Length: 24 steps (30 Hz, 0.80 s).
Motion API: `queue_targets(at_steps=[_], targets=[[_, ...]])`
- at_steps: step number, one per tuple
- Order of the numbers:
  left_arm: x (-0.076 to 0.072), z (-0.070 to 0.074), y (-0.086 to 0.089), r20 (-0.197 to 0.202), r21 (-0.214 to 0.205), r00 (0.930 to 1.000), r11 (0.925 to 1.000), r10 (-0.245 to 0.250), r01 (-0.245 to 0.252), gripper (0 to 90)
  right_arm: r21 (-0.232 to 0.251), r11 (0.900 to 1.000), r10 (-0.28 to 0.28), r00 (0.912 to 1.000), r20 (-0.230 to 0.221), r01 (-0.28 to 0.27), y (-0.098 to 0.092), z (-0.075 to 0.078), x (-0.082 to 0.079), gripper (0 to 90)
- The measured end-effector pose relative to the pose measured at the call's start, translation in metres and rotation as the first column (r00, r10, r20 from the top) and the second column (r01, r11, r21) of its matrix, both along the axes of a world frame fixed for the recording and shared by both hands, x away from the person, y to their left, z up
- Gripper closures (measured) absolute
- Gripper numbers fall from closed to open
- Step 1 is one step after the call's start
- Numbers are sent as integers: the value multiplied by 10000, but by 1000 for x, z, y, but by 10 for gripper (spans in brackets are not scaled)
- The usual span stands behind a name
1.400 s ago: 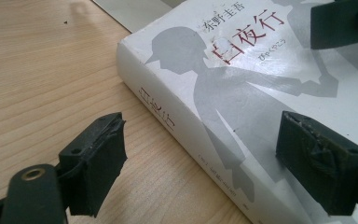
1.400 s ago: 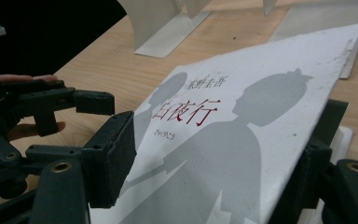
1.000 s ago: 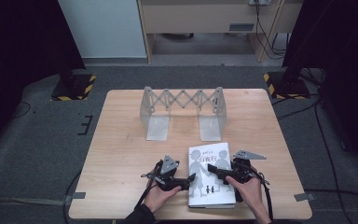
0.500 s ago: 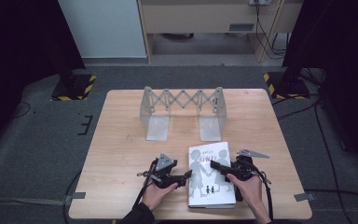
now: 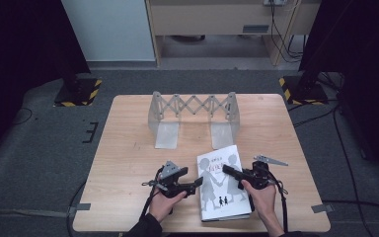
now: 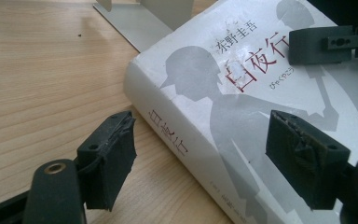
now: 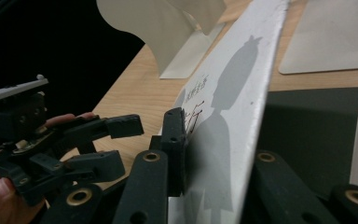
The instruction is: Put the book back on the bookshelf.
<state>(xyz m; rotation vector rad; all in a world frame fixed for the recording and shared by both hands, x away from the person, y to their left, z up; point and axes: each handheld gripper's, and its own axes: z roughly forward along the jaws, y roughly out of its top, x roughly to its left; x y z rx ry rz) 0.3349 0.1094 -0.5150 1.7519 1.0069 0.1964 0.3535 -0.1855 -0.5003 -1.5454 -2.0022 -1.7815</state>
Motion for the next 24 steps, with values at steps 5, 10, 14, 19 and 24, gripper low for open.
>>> queue_targets(at_steps=[5, 10, 14, 19, 24], targets=[[-2, 0, -3, -145, -299, 9996, 9993, -244, 239, 231, 206, 9994, 256, 9977, 634, -270, 4, 11, -7, 809], [-3, 1, -5, -76, -809, 9989, 9957, -467, 459, 210, 228, 9981, 534, 9910, 1227, -566, 6, 20, -13, 823], [-2, -1, -7, 70, -1103, 9979, 9918, -640, 644, 122, 522, 9957, 676, 9848, 1600, -769, 4, 23, -16, 831], [-1, -9, -11, -9, -1263, 9943, 9864, -1064, 1054, 0, 695, 9935, 763, 9814, 1763, -897, 4, 23, -16, 835], [0, -13, -11, -108, -1669, 9933, 9796, -1153, 1119, 0, 932, 9908, 796, 9800, 1823, -978, 1, 21, -16, 835]])
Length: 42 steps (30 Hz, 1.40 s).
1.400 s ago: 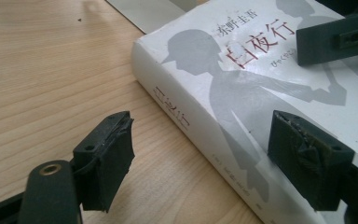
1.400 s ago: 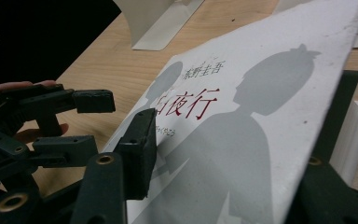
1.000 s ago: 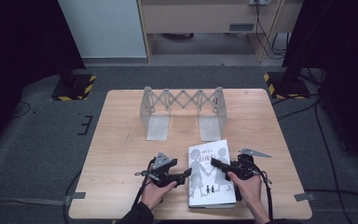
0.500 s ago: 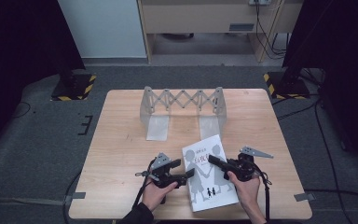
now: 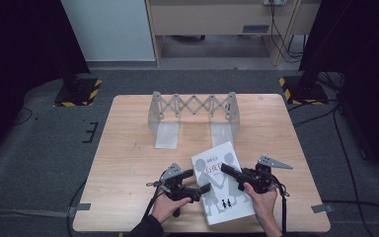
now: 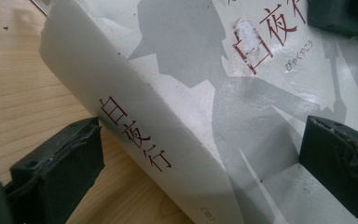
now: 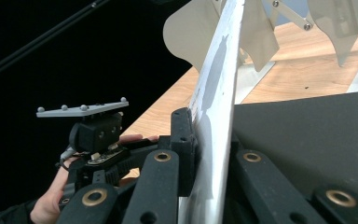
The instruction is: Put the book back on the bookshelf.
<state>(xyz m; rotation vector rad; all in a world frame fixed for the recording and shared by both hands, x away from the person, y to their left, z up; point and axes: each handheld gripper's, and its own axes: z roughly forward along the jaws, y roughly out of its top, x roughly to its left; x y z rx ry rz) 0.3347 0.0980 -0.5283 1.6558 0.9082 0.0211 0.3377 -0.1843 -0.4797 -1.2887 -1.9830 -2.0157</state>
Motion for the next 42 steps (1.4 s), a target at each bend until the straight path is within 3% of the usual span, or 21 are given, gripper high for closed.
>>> queue_targets(at_steps=[3, 5, 7, 12, 16, 17, 22, 24, 27, 29, 31, 32, 35, 38, 42], targets=[[2, -4, 1, -274, -343, 9995, 9993, -146, 136, 0, 80, 9999, 60, 10000, 28, -60, -2, -1, 0, 836], [1, -7, -1, -697, -707, 9947, 9950, -754, 704, 11, 119, 9998, 150, 9999, 59, -151, -2, -2, 1, 835], [-1, -10, -5, -755, -880, 9931, 9927, -896, 829, 0, 115, 9993, 349, 9993, 92, -350, -1, -1, 1, 835], [1, -11, -5, -956, -812, 9920, 9939, -828, 752, 5, 114, 9996, 269, 9996, -42, -269, -2, -5, 4, 826], [2, -13, -6, -1092, -811, 9912, 9945, -752, 665, 9, -283, 9996, 84, 10000, -54, -85, -2, -7, 6, 794], [1, -14, -7, -1122, -781, 9913, 9952, -684, 598, 10, -791, 9968, -53, 9998, 172, 66, -2, -8, 7, 748], [2, -16, -8, -1180, -739, 9912, 9959, -598, 513, 18, -1818, 9832, -72, 9981, 618, 184, -2, -12, 8, 645], [3, -17, -9, -1453, -659, 9877, 9966, -582, 491, 21, -2186, 9756, -43, 9975, 701, 196, -2, -14, 9, 607], [4, -18, -10, -1664, -603, 9843, 9970, -589, 494, 22, -2401, 9704, -71, 9973, 733, 246, -2, -15, 9, 577], [7, -20, -11, -2108, -506, 9756, 9974, -608, 513, 26, -2803, 9595, -66, 9975, 700, 260, -2, -19, 10, 518], [8, -21, -11, -2262, -486, 9721, 9974, -622, 525, 28, -2907, 9565, -62, 9975, 700, 263, -2, -20, 11, 500], [8, -21, -11, -2365, -515, 9697, 9974, -616, 508, 36, -3141, 9490, -88, 9983, 578, 266, -2, -22, 11, 466], [8, -21, -12, -2369, -451, 9696, 9976, -619, 527, 40, -3175, 9479, -125, 9986, 508, 280, -4, -23, 11, 440], [7, -20, -14, -2301, -208, 9719, 9987, -491, 456, 55, -3650, 9303, -202, 9986, 492, 368, -7, -26, 11, 352], [6, -19, -15, -2307, -129, 9723, 9993, -382, 362, 68, -3658, 9295, -407, 9989, 248, 469, -13, -34, 11, 335]])
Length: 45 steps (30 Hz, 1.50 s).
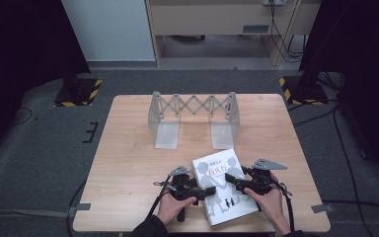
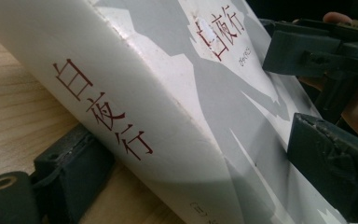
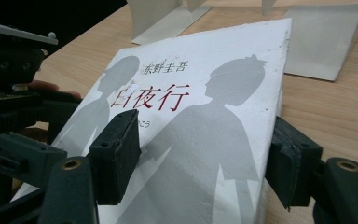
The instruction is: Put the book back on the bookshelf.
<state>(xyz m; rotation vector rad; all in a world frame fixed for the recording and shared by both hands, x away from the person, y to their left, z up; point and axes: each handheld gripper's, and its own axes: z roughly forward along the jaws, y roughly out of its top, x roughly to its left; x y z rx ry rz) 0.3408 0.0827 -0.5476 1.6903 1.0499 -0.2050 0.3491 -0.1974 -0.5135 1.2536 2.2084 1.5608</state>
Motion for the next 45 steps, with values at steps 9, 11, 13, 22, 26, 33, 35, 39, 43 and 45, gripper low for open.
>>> queue_targets(at_steps=[9, 11, 13, 22, 26, 33, 35, 39, 43, 45], targets=[[-2, 0, -1, -14, 60, 9995, 9994, 327, -327, 102, -367, 9990, -277, 9984, -500, 259, -8, -6, -2, 305], [-2, 0, -1, -37, 37, 9993, 9993, 372, -372, 102, -459, 9987, -266, 9984, -501, 243, -9, -6, -2, 305], [-2, 0, -1, -35, 41, 9993, 9993, 383, -382, 103, -411, 9988, -284, 9981, -551, 262, -11, -8, -2, 305], [-2, 0, -1, -49, 29, 9991, 9991, 430, -430, 103, -2, 9994, -331, 9950, -938, 332, -13, -11, -1, 314], [-2, 0, -1, -32, 16, 9991, 9991, 421, -421, 102, 91, 9995, -299, 9951, -945, 309, -13, -12, -1, 333], [-2, 2, -8, 220, 449, 9995, 9987, 241, -251, 41, 179, 9991, -376, 9950, -921, 394, -13, -13, -2, 336], [-3, 2, -9, 231, 412, 9995, 9989, 209, -218, 5, 170, 9991, -368, 9952, -909, 385, -13, -13, -2, 336], [-3, 2, -10, 209, 350, 9993, 9988, 324, -332, 0, 165, 9992, -345, 9955, -884, 360, -13, -13, -2, 336], [-4, 2, -11, 269, 537, 9984, 9973, 488, -501, 17, 234, 9991, -332, 9949, -952, 355, -13, -13, -1, 335], [-4, 2, -11, 280, 548, 9984, 9972, 486, -501, 17, 292, 9990, -312, 9942, -1034, 344, -14, -13, -1, 334]])
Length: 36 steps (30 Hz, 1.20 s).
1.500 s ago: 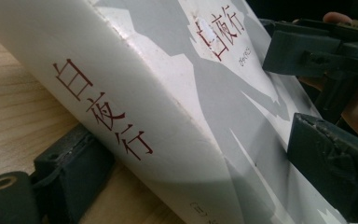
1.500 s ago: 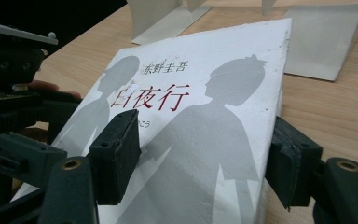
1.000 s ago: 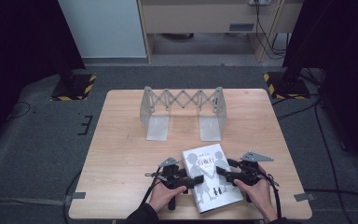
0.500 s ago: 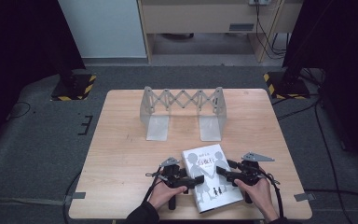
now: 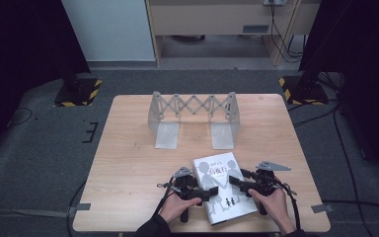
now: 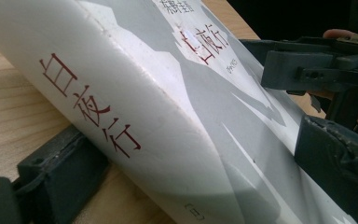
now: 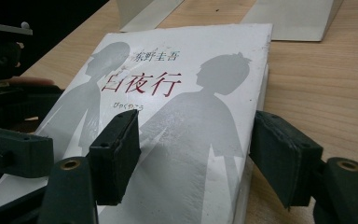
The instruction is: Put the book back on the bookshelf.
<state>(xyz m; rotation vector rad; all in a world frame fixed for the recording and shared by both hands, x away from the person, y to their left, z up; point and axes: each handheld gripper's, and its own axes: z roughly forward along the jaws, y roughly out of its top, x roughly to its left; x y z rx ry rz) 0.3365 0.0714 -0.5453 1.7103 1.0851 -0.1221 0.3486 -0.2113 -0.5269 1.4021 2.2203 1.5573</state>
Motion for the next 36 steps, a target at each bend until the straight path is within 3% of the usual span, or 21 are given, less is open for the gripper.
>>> queue_targets(at_steps=[5, 7, 8, 10, 12, 24, 28, 31, 32, 36], targets=[[0, 0, 1, -6, 3, 10000, 10000, 4, -4, 20, 162, 9999, -57, 9999, -130, 59, -2, -2, 2, 311], [0, 0, 1, -17, -30, 10000, 10000, 6, -6, 32, 363, 9993, -114, 9994, -318, 125, -2, -4, 1, 310], [0, 0, 2, -46, -106, 10000, 9999, 49, -49, 41, 699, 9973, -185, 9984, -535, 223, -2, -7, 2, 312], [1, -1, 4, -152, -298, 9998, 9995, 113, -117, 73, 784, 9968, -86, 9984, -553, 129, 1, -7, 3, 315], [3, -3, 8, -373, -675, 9990, 9973, 262, -287, 112, 676, 9977, -16, 9988, -493, 50, 5, -7, 3, 301], [4, -2, 11, -339, -524, 9994, 9986, 69, -87, 128, 404, 9992, -52, 9993, -363, 66, 6, 0, 3, 361], [3, 0, 12, -22, -494, 10000, 9988, -9, 8, 135, 488, 9988, -55, 9999, -99, 60, 3, 5, 2, 414], [4, 4, 14, 270, -732, 9995, 9972, 140, -120, 180, 635, 9979, -146, 9996, 224, 132, 3, 8, 1, 431], [3, 8, 16, 657, -748, 9977, 9971, 186, -137, 185, 727, 9972, -178, 9993, 339, 153, 2, 9, 1, 439], [2, 14, 18, 1068, -1070, 9942, 9943, 122, -7, 226, 1129, 9935, -215, 9971, 733, 132, 2, 13, 0, 470]])
